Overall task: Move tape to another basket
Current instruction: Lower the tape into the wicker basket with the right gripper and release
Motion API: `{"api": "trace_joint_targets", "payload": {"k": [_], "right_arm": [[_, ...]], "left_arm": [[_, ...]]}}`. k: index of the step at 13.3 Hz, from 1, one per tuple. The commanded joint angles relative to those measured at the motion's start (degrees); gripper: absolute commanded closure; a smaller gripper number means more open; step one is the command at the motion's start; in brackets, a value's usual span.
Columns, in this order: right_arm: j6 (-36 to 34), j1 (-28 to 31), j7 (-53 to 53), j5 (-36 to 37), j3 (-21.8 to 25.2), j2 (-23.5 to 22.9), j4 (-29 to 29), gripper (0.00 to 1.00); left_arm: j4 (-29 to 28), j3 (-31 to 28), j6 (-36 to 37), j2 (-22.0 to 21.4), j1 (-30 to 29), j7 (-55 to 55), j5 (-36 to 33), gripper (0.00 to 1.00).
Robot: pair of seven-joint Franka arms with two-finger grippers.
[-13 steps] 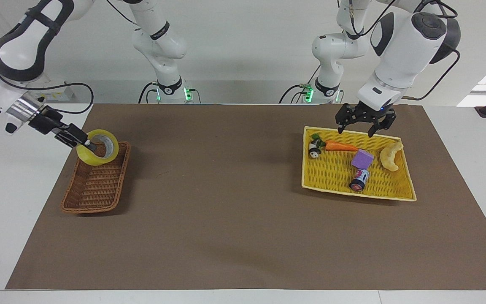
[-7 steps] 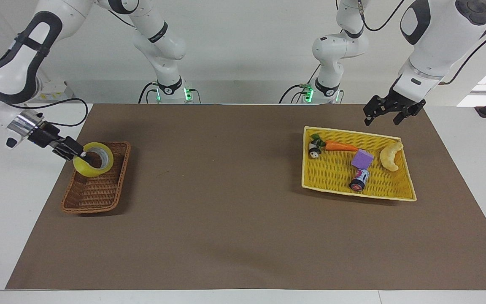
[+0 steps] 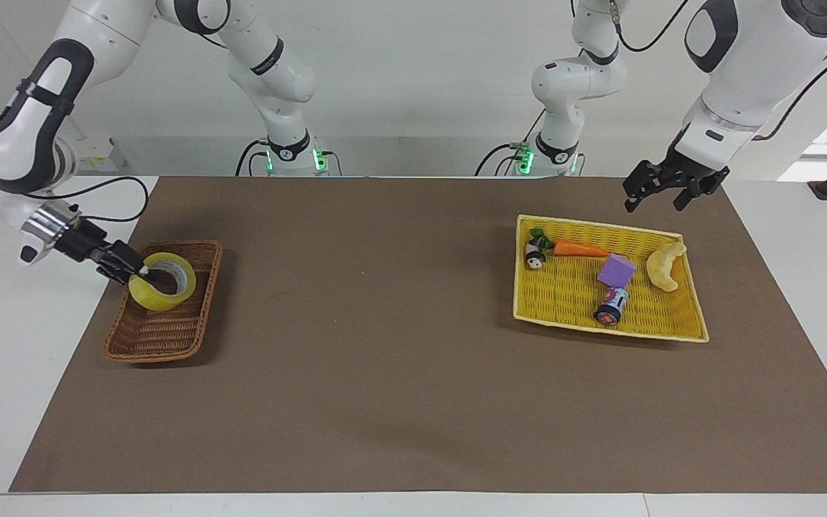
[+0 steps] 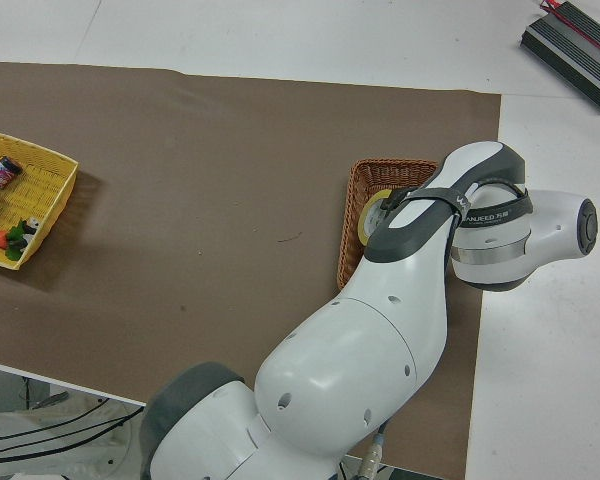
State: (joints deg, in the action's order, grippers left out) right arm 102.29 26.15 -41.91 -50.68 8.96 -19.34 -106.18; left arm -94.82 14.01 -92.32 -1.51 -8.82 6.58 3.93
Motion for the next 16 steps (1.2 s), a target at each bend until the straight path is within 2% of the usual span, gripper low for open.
{"api": "trace_joint_targets", "payload": {"k": [1, 2, 3, 6, 10, 12, 15, 16], "right_arm": [[-0.77, 1.01, -3.61, -2.05, -0.70, 0.53, -0.52, 0.68], [-0.77, 0.92, -4.40, -2.05, -0.61, 0.53, -0.52, 0.31], [-0.77, 0.92, -4.41, -2.05, -0.61, 0.53, -0.52, 0.00], [-0.86, 1.01, -4.50, -2.14, -0.70, 0.53, -0.34, 0.00], [-1.04, 1.18, -4.68, -2.14, -0.70, 0.10, 0.80, 0.00], [0.01, 0.40, -4.68, -0.05, -0.61, -0.43, 5.35, 0.00], [3.96, -4.16, -3.45, 16.44, -0.87, 1.41, 12.55, 0.00], [4.58, -6.44, -1.71, 19.80, -0.78, 3.07, 13.45, 0.00]], "left_arm": [[0.34, 0.41, 1.00, -0.34, -0.41, 0.63, -1.03, 0.00], [0.52, -0.20, 0.83, -0.42, 0.20, 0.63, -1.11, 0.00], [0.52, -1.86, 0.74, -0.42, 1.25, 0.63, -1.12, 0.00], [0.52, -12.92, 1.00, -0.51, 9.59, 0.63, -1.12, 0.00], [0.69, -13.74, 0.82, -0.60, 9.18, 0.72, -1.03, 0.00], [0.69, -13.65, 0.92, -0.60, 9.09, 0.63, -1.03, 0.00], [0.69, -13.65, 0.91, -0.60, 9.17, 0.63, -1.03, 0.00], [0.69, -13.65, 0.91, -0.60, 9.17, 0.63, -1.03, 0.00]]}}
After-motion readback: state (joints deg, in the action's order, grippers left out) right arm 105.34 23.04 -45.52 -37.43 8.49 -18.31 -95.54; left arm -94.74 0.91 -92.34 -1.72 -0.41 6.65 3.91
